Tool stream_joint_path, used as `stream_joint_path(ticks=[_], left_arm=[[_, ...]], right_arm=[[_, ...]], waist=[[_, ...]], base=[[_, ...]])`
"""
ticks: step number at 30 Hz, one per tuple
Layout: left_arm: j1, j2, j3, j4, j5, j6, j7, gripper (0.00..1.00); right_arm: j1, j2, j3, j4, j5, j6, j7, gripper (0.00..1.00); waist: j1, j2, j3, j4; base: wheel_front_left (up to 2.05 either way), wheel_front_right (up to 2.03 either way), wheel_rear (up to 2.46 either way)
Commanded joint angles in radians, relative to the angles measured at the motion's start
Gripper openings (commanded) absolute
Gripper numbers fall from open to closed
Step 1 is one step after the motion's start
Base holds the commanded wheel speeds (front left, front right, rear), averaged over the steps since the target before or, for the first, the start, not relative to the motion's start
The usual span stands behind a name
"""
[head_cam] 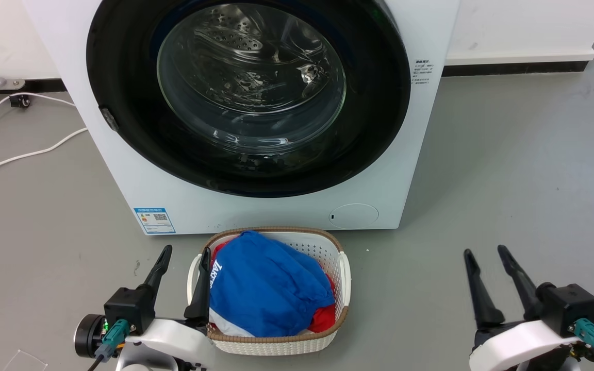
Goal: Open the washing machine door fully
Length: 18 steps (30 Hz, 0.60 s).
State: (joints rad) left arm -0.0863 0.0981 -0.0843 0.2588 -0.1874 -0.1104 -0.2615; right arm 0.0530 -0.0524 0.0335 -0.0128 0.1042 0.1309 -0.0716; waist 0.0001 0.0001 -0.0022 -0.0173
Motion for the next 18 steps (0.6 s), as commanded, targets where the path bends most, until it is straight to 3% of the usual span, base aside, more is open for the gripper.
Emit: stream_joint_path(ticks=[1,6,11,18], left_arm=[[-0.008,-0.001,0.005,0.000,0.004,0.000,-0.005,1.00],[-0.011,-0.003,0.011,-0.003,0.006,-0.002,-0.005,1.00],[-0.017,-0.011,0.013,-0.005,-0.001,0.001,-0.005,1.00],[-0.031,-0.023,0.021,-0.026,-0.008,0.004,-0.005,1.00]], right_arm=[[0.002,0.004,-0.001,0.004,0.014,0.000,-0.006,0.00],[-0.005,0.004,-0.018,0.018,0.094,0.000,-0.012,0.00],[-0.034,0.004,-0.069,0.077,0.397,0.000,-0.036,0.00],[-0.108,0.003,-0.137,0.159,0.728,0.000,-0.050,0.00]], waist=[[-0.0001,-0.0001,0.001,0.000],[-0.0001,-0.0001,0.005,-0.002],[-0.0001,-0.0001,0.014,0.000],[-0.0001,-0.0001,0.045,0.000]], base=[[0.00,0.00,0.00],[0.00,0.00,0.00],[0.00,0.00,0.00],[0.00,0.00,0.00]])
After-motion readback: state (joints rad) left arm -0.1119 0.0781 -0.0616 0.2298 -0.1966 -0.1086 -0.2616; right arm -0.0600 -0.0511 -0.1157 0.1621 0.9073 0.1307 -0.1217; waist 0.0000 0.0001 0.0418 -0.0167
